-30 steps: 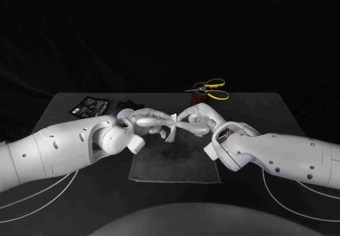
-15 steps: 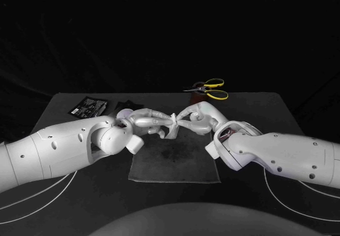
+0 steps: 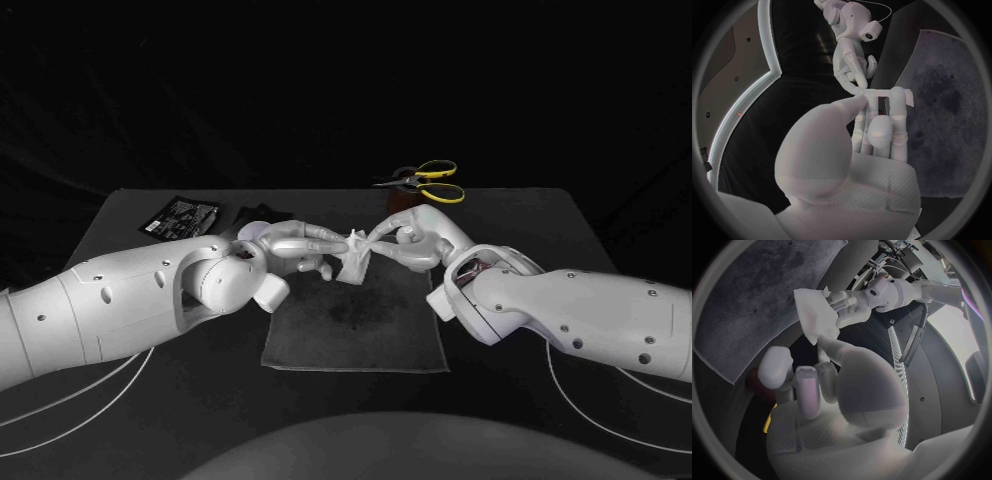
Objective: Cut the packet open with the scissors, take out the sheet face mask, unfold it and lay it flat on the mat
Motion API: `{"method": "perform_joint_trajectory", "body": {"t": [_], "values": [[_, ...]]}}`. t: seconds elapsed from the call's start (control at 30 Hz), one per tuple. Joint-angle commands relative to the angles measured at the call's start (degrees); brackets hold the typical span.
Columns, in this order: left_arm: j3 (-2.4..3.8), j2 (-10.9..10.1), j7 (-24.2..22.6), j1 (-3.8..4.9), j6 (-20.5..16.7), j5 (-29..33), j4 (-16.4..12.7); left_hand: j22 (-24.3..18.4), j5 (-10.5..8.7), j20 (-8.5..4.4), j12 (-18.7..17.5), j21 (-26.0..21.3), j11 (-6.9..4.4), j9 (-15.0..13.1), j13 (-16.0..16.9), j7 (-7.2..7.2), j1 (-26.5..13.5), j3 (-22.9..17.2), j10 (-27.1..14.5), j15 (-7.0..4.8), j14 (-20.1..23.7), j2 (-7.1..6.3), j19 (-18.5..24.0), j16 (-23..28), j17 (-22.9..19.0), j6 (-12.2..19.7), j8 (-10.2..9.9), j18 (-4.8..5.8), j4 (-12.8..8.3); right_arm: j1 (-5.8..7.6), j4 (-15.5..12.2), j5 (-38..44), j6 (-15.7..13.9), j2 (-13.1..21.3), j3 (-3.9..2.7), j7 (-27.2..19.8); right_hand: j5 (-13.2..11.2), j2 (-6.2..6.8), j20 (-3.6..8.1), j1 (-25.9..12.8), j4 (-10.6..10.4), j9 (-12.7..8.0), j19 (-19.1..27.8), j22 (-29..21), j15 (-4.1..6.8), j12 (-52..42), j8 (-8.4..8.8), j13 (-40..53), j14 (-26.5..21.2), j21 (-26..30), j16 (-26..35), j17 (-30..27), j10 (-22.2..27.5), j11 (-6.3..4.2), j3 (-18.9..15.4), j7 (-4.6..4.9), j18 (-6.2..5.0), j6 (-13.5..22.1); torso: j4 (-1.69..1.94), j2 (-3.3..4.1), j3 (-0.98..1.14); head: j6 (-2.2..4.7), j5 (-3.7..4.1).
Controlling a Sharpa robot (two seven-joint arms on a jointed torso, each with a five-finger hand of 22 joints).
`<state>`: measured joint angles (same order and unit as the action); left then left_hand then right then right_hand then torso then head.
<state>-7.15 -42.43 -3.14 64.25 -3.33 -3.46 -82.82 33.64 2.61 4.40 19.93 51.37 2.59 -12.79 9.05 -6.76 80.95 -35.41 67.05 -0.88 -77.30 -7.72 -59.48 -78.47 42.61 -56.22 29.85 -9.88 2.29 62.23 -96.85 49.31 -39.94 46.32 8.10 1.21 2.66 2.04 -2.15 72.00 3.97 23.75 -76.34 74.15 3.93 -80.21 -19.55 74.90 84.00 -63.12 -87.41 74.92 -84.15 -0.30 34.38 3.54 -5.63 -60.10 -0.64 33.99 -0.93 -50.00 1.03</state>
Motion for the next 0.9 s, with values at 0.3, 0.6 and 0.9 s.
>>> {"method": "perform_joint_trajectory", "body": {"t": [0.3, 0.6, 0.9], "values": [[0.04, -0.19, -0.57, 0.05, -0.43, 0.79, -0.03, 0.1, 0.23, -0.08, 0.37, 0.21, 0.13, -2.72, 0.03, 0.2, -0.62, 0.06, 0.44, -0.32, -0.24, 0.46, 0.53, 0.1, 0.11, -0.35, 0.15, -0.63, -0.23, 0.04, -0.06, 1.12, -0.02, 0.83, -0.11, 0.2, 0.12, -0.2, -0.02, -0.75, 0.06, 6.28, -0.28, -0.04, 0.27, -0.23, -5.5, 8.05, 4.91, -0.25, -0.18, 9.74, -1.63, -0.43, 0.49, 0.07, -0.3, 0.46, 0.03, 0.02, 0.01, 0.0, -0.04], [0.04, -0.32, -0.45, 0.06, -0.91, 0.82, 0.05, 0.1, 0.23, -0.08, 0.36, 0.21, 0.13, -2.73, 0.03, 0.2, -0.64, 0.04, 0.43, -0.32, -0.26, 0.5, 0.53, 0.09, 0.16, -0.33, 0.14, -0.63, -0.21, 0.06, -0.43, 0.98, -0.21, 1.57, -0.21, 0.18, 0.12, -0.18, -0.02, -0.84, 0.12, 6.44, -0.35, 0.05, 0.27, -0.32, -5.62, 8.13, 4.92, -0.37, -0.21, 9.8, -1.67, -0.44, 0.6, 0.05, -0.27, 0.51, -0.02, 0.0, 0.02, 0.0, 0.03], [0.04, -0.08, 0.01, 0.06, 0.39, 0.81, -0.14, 0.1, 0.24, -0.08, 0.28, 0.21, 0.16, -2.75, -0.01, 0.17, -0.75, 0.05, 0.28, -0.32, -0.27, 0.5, 0.52, 0.11, 0.08, -0.16, 0.1, -0.63, -0.22, 0.09, -0.46, 0.79, 0.26, 0.95, -0.24, 0.14, 0.12, -0.17, -0.02, -0.93, 0.16, 6.59, -0.29, 0.01, 0.28, -0.24, -5.73, 8.08, 4.9, -0.26, -0.17, 9.7, -1.64, -0.44, 0.71, 0.05, -0.29, 0.56, 0.04, 0.0, -0.02, 0.0, 0.15]]}}
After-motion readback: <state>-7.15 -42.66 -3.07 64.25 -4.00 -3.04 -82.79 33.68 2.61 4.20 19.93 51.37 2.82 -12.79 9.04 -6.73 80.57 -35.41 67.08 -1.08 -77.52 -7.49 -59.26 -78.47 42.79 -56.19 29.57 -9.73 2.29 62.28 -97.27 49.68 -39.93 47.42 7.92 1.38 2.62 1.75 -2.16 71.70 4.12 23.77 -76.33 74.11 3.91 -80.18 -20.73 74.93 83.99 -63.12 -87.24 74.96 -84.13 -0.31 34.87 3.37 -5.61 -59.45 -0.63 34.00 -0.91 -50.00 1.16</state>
